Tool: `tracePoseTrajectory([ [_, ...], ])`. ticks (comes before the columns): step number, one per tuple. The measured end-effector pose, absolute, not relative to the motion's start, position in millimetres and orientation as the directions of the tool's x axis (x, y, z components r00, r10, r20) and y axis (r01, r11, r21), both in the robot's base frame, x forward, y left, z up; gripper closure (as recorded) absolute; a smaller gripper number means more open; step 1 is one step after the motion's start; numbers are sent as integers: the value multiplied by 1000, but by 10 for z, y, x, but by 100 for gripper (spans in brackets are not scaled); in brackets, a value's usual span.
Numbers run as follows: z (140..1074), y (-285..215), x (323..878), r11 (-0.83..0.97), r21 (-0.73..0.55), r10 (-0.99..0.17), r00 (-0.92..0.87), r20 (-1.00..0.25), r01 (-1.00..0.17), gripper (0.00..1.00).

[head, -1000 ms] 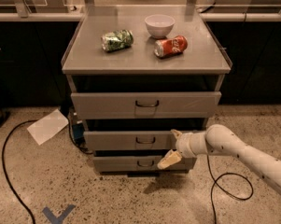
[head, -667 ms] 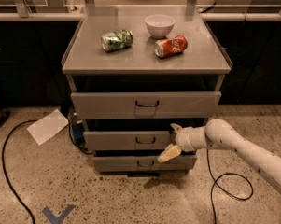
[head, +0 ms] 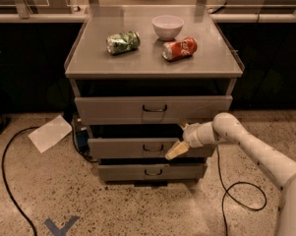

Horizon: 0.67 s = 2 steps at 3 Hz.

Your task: Open middle drawer

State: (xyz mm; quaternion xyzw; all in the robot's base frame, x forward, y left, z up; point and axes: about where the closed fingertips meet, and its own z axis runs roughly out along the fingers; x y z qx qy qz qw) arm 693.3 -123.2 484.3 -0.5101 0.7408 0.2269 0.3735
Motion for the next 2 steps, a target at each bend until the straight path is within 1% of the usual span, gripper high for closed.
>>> tracePoseTrajectory([
  [1, 4555, -1208, 6940, 360, 27, -580, -246, -777, -933, 0],
  [2, 4274, -1169, 6800, 345, 96, -575, -291, -765, -934, 0],
])
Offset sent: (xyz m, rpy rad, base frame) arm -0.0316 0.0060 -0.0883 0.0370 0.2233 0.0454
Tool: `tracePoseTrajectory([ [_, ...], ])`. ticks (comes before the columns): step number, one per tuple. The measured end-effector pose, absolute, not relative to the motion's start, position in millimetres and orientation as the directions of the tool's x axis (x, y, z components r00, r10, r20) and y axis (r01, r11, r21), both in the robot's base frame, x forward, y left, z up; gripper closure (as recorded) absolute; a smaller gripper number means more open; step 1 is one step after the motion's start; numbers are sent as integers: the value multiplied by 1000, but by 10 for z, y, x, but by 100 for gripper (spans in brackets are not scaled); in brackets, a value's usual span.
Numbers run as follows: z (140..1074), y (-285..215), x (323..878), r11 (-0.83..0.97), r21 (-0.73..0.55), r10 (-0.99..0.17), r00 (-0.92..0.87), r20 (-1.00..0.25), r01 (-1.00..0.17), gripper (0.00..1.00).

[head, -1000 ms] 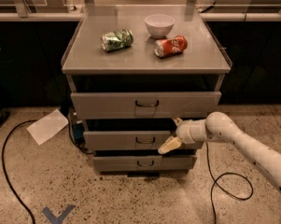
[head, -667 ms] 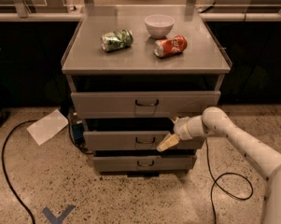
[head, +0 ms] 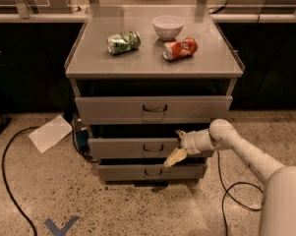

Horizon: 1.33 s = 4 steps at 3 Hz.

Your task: Open middle drawer

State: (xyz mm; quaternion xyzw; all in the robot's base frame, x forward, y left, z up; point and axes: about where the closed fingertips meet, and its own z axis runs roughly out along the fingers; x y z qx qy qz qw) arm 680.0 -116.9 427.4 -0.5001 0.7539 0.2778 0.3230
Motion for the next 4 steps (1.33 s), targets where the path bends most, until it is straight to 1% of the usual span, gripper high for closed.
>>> tracePoseTrajectory([
  [1, 4323, -1176, 6442, 353, 130, -556, -319, -767, -927, 0],
  [4, 4314, -1090, 6292, 333, 161, -570, -335, -751, -929, 0],
])
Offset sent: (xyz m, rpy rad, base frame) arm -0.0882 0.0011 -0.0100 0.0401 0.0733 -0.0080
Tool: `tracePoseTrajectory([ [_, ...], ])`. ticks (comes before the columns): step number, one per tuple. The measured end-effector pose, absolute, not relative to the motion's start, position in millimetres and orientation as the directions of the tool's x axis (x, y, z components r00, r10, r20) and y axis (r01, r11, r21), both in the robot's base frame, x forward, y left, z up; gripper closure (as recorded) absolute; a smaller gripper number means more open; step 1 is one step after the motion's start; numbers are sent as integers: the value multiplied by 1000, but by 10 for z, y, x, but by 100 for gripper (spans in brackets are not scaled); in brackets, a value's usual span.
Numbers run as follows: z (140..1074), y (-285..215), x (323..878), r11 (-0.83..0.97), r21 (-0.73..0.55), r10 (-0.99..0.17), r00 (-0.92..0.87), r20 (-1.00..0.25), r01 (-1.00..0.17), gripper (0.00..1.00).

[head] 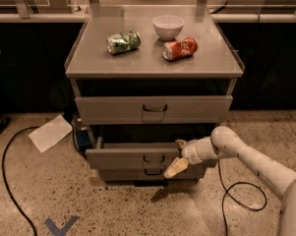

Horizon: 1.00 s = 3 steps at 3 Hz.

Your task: Open middle drawer

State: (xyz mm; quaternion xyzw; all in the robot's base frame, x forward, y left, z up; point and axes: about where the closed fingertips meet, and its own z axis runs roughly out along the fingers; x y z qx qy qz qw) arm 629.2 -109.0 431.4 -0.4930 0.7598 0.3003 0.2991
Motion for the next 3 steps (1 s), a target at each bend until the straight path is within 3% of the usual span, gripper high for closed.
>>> tracePoseTrajectory([
  [3, 4290, -983, 6033, 288, 227, -575, -358, -736, -930, 0],
])
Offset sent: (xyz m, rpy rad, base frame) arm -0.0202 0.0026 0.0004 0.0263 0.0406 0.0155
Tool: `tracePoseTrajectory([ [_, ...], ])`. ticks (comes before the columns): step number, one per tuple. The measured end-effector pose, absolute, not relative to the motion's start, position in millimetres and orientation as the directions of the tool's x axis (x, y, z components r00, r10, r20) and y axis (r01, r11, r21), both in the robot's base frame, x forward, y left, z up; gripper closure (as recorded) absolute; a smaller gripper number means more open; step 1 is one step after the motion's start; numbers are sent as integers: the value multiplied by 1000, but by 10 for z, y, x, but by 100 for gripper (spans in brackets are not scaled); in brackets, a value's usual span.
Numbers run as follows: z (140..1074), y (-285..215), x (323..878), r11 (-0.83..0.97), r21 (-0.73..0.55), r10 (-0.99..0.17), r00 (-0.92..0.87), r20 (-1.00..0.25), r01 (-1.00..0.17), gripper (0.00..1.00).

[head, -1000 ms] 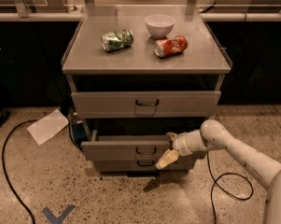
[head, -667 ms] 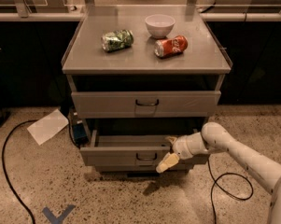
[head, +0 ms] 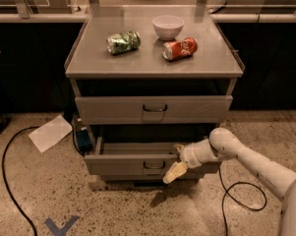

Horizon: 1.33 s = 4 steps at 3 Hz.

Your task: Open middle drawer

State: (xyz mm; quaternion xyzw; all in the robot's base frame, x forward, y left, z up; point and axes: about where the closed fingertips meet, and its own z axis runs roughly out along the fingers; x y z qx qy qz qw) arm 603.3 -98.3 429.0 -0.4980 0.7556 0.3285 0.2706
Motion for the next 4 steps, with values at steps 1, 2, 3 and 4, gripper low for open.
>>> tracePoseTrajectory([
  [1, 4303, -937, 5879, 261, 249, -588, -359, -725, -933, 0],
  [2, 4379, -872, 5353, 235, 304, -573, -384, -724, -923, 0],
  [3, 4379, -871, 5352, 235, 304, -573, -384, -724, -923, 0],
  [4, 4346, -851, 5257, 219, 333, -557, -398, -729, -917, 0],
])
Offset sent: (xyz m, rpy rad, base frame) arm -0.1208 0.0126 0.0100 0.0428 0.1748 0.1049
